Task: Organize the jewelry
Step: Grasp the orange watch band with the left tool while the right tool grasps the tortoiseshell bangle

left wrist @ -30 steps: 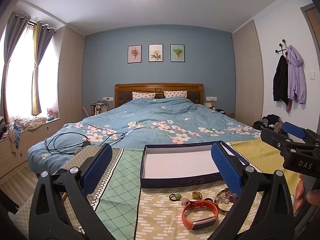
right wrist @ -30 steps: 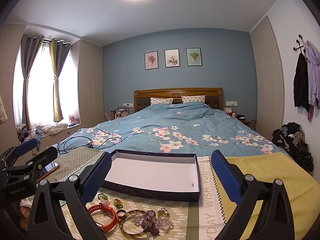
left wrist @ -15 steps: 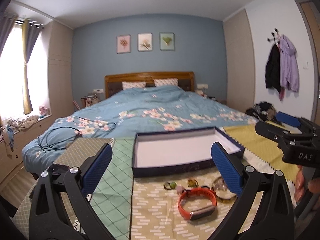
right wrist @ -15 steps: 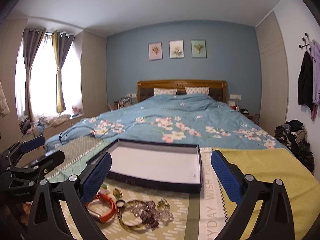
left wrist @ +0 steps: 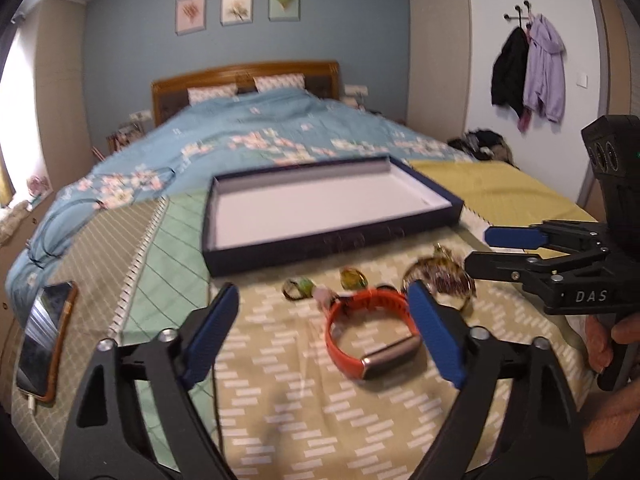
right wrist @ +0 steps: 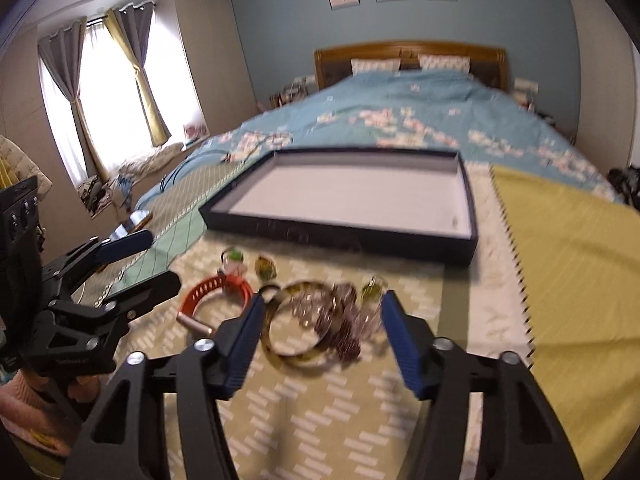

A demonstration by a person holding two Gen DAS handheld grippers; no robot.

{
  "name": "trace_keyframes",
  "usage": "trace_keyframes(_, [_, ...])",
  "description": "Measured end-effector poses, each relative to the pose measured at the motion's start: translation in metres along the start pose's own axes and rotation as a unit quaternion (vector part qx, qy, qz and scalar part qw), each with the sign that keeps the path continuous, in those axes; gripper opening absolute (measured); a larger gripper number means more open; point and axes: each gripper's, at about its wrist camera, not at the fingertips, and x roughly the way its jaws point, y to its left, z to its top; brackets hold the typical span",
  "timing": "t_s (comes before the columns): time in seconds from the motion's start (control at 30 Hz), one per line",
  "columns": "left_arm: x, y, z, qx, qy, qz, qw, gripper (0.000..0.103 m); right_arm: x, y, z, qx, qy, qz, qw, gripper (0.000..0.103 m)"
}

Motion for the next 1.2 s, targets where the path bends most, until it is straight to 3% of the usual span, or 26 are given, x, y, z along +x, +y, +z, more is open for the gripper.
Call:
trace_keyframes(0.2, [0.02,0.008,0.0,-0.014,0.044,-0.032,0.9984,0.066,0.006,-0.002,-0.004,0.011,0.033,0.014,0.999,0.034])
trace_keyframes(0.47, [0.04,0.009,-0.002,-0.024,0.095,-0.059,0.9934,0.044,0.02,-0.015,-0.006,0.042,0.064,0.01,0.997,0.03])
trace_keyframes(0.63, [0.044,0.011,-0.005,-0.026,0.116,-0.088,0.989,0.031,0.023,-0.016,-0.002,0.034,0.069,0.012,0.997,0.013])
trace_keyframes(0.9, [0.049,0.011,0.0,-0.012,0.132,-0.093,0.9868,0.032,0.022,-0.012,0.002,-0.002,0.068,-0.003,0.998,0.006])
trace_keyframes(1.03, [0.059,0.012,0.001,-0.01,0.154,-0.09,0.9839,0.013,0.02,-0.012,0.005,-0.009,0.064,-0.002,0.998,0.005])
trace_keyframes(1.2, [0.058,0.01,0.001,-0.002,0.155,-0.082,0.9845,0.01,0.019,-0.015,0.009,-0.011,0.062,0.004,0.998,0.005])
